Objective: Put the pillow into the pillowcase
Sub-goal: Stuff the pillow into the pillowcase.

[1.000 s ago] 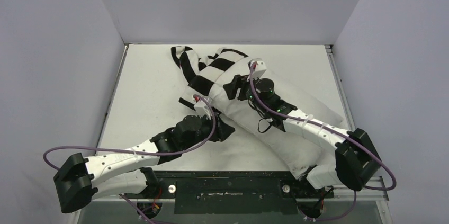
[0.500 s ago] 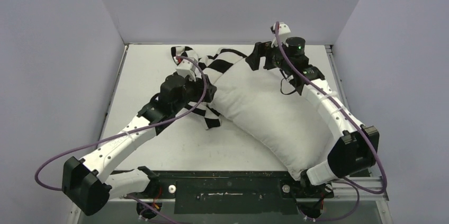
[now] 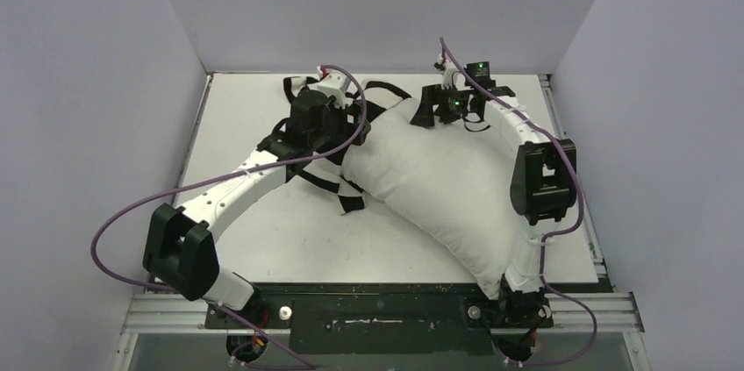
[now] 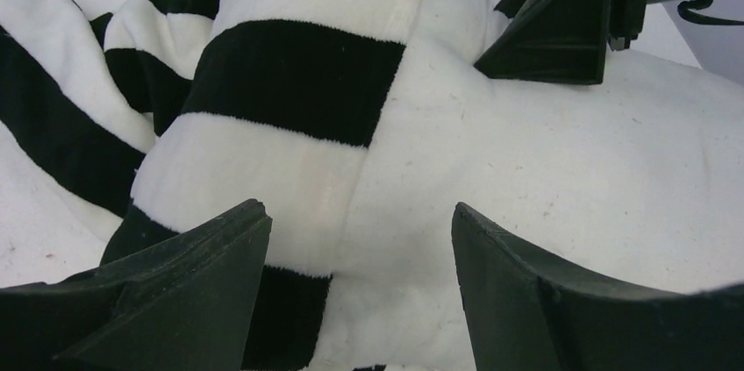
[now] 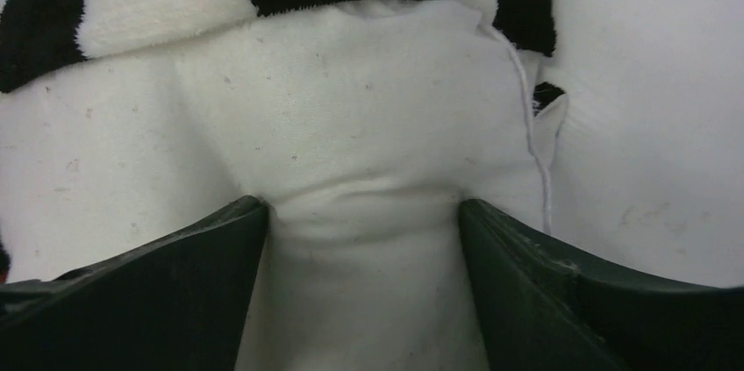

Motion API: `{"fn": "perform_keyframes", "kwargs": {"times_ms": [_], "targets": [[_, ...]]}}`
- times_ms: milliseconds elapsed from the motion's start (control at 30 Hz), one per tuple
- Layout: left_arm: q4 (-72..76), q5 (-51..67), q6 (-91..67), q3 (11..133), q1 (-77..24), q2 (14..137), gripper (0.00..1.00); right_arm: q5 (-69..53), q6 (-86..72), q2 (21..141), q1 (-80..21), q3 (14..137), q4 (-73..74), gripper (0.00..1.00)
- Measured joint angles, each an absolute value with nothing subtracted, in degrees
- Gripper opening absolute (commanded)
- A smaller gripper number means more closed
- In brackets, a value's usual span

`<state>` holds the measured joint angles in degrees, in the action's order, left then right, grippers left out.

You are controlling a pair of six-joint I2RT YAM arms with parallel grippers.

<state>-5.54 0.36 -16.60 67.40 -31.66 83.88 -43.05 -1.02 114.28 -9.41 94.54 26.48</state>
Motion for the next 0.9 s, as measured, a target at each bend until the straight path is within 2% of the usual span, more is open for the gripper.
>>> {"fn": "perform_keyframes", "kwargs": {"times_ms": [133,200,433,500,567,700,733,900], "targets": [[-4.14,0.51,-15.25,69.41,-31.66,88.31,0.71,-46.98,-0.54,113.8,-9.5,91.35,25.08,0.2],[-3.73,0.58,-14.74,70.37,-31.66,90.7,0.71,-47.44,-1.15,111.74,-9.8,88.42,23.2,0.0],[-2.81,0.21,-11.6,72.9,-32.34,95.98,0.68,-47.44,-8.4,103.35,-11.7,78.11,13.63,0.0],[-2.94,-2.0,-9.5,74.19,-33.63,96.99,0.63,-47.33,-11.62,100.82,-12.08,73.93,9.3,0.0],[-3.2,-4.4,-7.53,75.33,-35.42,97.47,0.5,-46.96,-14.55,98.65,-12.43,70.37,5.65,0.0],[-3.22,-9.72,-3.64,76.44,-39.68,97.56,0.05,-45.89,-19.92,95.15,-13.89,65.43,-0.36,0.0],[-3.27,-11.03,-2.74,76.66,-40.51,97.56,0.0,-45.39,-21.06,94.48,-14.48,64.55,-1.61,0.0],[-3.77,-17.69,1.78,78.08,-44.66,97.51,0.0,-42.78,-27.75,90.39,-16.97,58.74,-9.15,0.0]]}}
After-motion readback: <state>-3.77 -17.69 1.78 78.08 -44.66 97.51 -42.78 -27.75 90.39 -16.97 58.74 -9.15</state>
